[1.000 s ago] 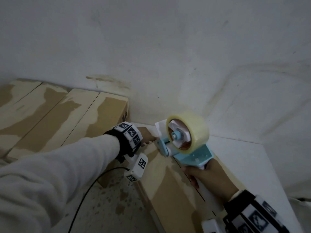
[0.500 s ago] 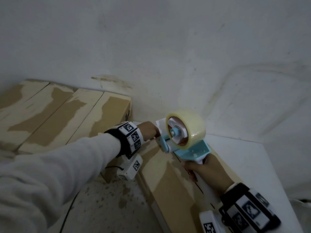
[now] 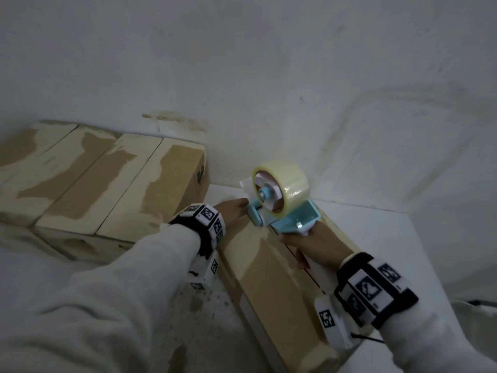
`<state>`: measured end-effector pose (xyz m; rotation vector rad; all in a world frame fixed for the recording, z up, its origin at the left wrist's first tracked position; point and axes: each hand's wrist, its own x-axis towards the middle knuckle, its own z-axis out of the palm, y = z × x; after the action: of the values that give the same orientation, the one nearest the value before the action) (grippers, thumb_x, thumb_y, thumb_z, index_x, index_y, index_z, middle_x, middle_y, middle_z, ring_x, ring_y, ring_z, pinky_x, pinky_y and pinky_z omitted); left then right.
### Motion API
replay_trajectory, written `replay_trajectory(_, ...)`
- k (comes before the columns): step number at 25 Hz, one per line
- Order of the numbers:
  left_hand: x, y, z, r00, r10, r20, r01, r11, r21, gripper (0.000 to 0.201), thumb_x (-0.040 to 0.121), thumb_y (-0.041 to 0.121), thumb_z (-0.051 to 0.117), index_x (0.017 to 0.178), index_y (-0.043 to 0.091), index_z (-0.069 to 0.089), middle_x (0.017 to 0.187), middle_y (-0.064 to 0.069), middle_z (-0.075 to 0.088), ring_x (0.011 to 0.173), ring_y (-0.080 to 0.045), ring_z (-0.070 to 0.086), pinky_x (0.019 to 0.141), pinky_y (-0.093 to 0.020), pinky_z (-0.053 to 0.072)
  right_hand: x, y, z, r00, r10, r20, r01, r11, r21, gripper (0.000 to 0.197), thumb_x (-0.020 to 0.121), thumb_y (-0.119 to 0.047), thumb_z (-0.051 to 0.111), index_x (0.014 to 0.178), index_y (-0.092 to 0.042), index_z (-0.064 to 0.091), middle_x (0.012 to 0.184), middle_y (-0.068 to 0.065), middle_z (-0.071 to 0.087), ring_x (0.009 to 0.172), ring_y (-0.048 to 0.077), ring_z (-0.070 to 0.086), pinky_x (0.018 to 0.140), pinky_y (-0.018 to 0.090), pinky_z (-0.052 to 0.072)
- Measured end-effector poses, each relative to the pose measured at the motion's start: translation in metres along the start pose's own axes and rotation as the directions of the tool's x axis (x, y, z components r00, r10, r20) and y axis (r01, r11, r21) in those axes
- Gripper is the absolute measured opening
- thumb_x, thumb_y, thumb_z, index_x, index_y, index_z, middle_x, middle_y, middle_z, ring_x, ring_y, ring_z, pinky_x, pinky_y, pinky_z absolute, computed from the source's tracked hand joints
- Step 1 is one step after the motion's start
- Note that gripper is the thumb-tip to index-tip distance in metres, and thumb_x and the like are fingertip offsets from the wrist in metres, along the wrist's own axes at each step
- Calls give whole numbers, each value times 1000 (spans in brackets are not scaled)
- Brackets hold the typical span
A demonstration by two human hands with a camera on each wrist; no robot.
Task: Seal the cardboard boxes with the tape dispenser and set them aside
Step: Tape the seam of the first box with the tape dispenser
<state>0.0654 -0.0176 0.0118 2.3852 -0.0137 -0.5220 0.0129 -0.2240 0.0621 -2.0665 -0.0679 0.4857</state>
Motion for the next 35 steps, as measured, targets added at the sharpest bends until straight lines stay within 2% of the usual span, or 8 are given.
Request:
replay_trajectory(13,-10,12,1,992,-99,-77,97,995,-29,40,101,22,35,138,8,45,149,-12,38,135,-27,37,105,-25,26,-12,12,-1,998,58,14,-57,997,-55,15,80,-16,65,67,-16,58,44,6,51,40,20,48,49,30,47)
replay_trajectory(17,-13,15,-3,989,-123,-78,125,992,20,42,102,18,32,143,8,38,153,-11,31,140,-25,30,105,-22,22,-51,34,-20,996,87,18,-85,995,-56,18,81,-19,67,66,-15,58,39,1,52,35,15,49,42,21,44)
replay_trajectory(20,-10,12,-3,989,-134,-55,134,991,2,42,102,21,33,142,8,40,153,-10,32,140,-25,30,109,-24,21,-89,57,-32,995,100,-28,-100,995,0,24,77,-16,72,57,-11,60,43,8,60,38,23,55,44,28,46)
replay_trajectory(23,-9,13,-3,988,-143,-63,144,989,21,42,102,22,33,141,9,41,152,-11,34,139,-26,32,109,-26,22,-113,76,-35,996,80,-48,-78,996,33,37,76,-14,73,43,-14,57,35,6,53,30,16,49,39,20,40)
replay_trajectory(28,-21,21,2,978,-146,-146,164,980,114,47,102,30,30,145,12,34,154,-8,29,141,-24,29,112,-27,22,-117,88,-26,990,51,-132,-28,986,165,23,59,-25,70,52,-4,63,42,19,52,34,22,44,39,23,37)
replay_trajectory(30,-37,31,2,973,-128,-191,152,982,114,54,100,36,33,149,13,24,157,-7,21,144,-24,23,114,-30,20,-111,90,-20,988,36,-148,-11,986,164,33,62,-24,71,56,5,57,46,25,52,37,23,45,41,25,37)
replay_trajectory(32,-67,50,9,982,-88,-167,120,973,197,59,99,36,38,150,12,19,158,-6,16,145,-22,18,115,-30,17,-98,85,-15,989,24,-144,-5,991,132,32,70,-19,71,48,-2,55,40,17,52,36,22,46,44,27,38)
replay_trajectory(35,-113,68,57,963,95,-254,-8,946,323,79,79,52,61,142,16,31,148,-8,29,138,-28,28,115,-41,24,-64,73,-7,989,-6,-146,10,1000,23,35,72,-22,67,40,-12,58,32,4,52,36,17,50,51,29,43)
